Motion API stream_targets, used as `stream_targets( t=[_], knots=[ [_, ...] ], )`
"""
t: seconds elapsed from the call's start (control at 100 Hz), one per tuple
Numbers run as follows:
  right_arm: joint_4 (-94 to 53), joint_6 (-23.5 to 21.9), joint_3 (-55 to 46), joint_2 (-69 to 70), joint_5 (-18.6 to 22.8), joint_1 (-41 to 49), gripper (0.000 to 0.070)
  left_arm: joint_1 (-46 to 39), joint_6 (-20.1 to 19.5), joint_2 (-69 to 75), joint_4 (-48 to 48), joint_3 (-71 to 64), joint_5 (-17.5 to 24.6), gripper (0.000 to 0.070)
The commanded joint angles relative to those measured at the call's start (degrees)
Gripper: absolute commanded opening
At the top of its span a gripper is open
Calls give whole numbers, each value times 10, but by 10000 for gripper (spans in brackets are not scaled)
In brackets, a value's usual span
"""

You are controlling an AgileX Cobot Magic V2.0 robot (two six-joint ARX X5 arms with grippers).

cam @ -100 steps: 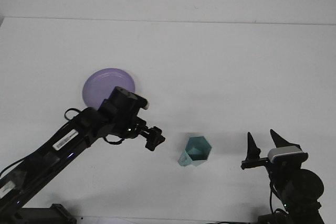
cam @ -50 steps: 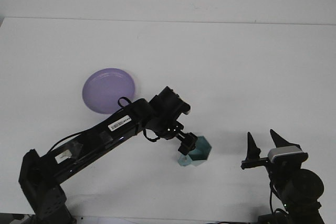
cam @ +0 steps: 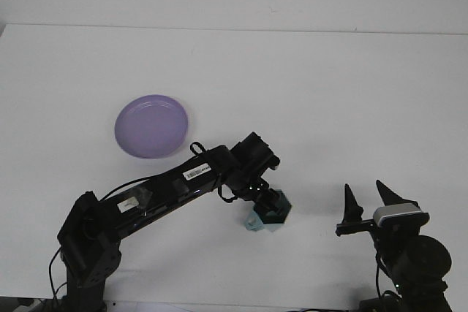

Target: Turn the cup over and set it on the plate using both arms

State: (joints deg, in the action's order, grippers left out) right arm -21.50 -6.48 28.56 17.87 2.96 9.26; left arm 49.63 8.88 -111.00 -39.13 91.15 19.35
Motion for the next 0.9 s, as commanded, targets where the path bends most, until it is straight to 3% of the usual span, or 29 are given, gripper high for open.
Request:
stream_targets(
  t=[0.0,0.25,0.42,0.89],
  knots=[
    [7,-10,5,2,0,0,471,10,-18,-11,3,14,-3,13],
    [7,-10,5,2,0,0,471,8,-18,-10,-20,28,-7,13],
    [5,-10,5,2,0,0,471,-24,-40,-6,-95,73,-76,13],
    [5,-12,5,2,0,0,471,-271,-53,90,-166,96,-101,13]
  ],
)
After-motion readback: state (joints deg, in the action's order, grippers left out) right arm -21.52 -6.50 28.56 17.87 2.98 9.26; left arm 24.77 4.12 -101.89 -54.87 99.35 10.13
